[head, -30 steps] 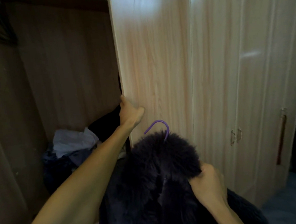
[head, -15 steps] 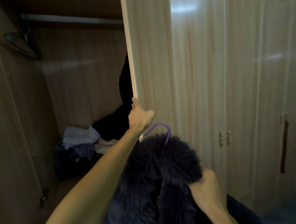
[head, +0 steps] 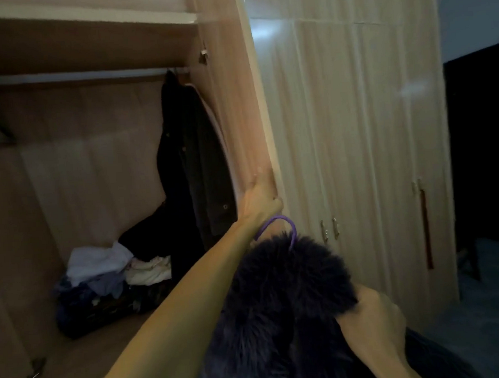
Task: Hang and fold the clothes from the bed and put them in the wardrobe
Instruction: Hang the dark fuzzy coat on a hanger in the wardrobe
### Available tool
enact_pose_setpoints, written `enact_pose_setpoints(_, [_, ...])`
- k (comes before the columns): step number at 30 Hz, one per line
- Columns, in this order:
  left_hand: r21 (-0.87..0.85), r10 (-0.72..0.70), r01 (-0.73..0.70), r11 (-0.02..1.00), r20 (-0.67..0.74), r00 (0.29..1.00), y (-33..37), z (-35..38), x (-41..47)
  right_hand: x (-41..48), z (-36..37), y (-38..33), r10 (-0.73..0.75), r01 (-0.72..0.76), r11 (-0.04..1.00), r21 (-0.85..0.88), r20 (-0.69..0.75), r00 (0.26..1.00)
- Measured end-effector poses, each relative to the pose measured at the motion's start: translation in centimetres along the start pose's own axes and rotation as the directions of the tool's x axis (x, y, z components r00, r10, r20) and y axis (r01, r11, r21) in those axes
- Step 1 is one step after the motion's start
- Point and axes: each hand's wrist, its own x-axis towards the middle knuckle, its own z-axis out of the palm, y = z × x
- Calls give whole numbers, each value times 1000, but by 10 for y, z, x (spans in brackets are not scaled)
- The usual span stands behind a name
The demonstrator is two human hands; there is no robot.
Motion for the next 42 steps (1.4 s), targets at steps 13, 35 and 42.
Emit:
enact_pose_setpoints(13, [-13,-129,129,992,-213,969,-33,-46,17,30,-14,-29,-50,53,998,38,-60,997])
enact_pose_setpoints(35, [-70,-66,30,997,-602,796,-247,-234,115,185,118,-325,-486,499,866,31,-180,855])
enact_pose_setpoints(42, [63,87,-61,996,-605,792,-292,-298,184,256,147,-440,-534,545,838,-22,-236,812])
